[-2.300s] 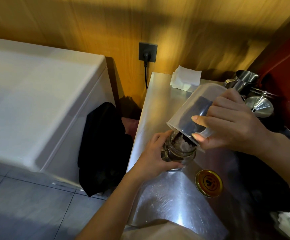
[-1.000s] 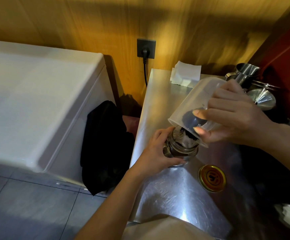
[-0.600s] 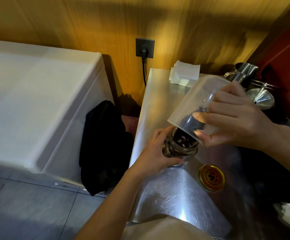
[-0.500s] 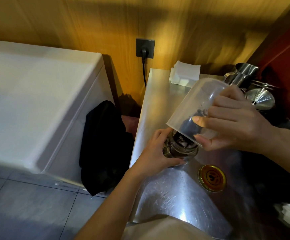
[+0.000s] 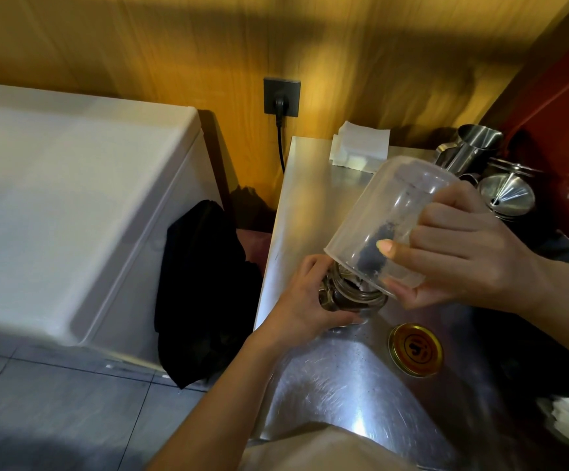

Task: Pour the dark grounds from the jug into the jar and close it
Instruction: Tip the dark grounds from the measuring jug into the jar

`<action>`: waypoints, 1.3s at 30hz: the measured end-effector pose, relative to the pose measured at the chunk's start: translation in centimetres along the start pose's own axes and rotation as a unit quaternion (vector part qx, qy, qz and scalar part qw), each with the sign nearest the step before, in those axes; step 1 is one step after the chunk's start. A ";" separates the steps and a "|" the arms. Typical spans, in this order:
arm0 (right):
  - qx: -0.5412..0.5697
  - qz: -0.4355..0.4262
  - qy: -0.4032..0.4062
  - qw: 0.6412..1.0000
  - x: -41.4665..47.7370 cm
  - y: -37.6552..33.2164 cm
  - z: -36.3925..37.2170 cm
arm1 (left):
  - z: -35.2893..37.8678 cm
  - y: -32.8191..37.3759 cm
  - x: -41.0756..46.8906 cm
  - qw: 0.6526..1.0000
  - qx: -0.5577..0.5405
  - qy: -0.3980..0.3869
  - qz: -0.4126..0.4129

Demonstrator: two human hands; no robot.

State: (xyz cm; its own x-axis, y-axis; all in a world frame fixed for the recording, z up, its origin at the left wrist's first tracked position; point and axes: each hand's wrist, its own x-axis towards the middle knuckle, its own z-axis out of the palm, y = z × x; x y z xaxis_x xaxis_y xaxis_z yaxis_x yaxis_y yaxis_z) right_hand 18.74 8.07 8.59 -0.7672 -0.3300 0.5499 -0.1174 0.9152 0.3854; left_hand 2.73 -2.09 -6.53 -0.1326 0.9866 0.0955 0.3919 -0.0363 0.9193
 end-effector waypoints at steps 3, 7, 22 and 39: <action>-0.013 -0.013 -0.007 1.000 -0.1 -0.1 -0.2 | 0.0 0.0 0.1 1.000 -0.006 -0.005 0.001; -0.027 -0.028 0.001 0.999 -0.3 -0.1 -0.4 | 0.1 -0.2 0.0 1.000 -0.012 -0.002 -0.009; -0.008 -0.040 -0.004 0.999 -0.2 -0.8 -0.9 | 0.3 0.0 0.0 1.000 -0.024 0.009 -0.006; 0.020 0.011 0.020 1.000 -1.0 -1.1 -1.1 | 0.5 0.3 0.0 1.000 -0.011 0.017 0.003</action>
State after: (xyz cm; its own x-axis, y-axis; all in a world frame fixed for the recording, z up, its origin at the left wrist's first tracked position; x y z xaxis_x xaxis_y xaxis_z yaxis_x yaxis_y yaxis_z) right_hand 20.33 7.11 8.43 -0.7447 -0.3173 0.5871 -0.1262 0.9308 0.3431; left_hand 3.26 -2.05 -6.46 -0.1606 0.9805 0.1134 0.3734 -0.0460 0.9265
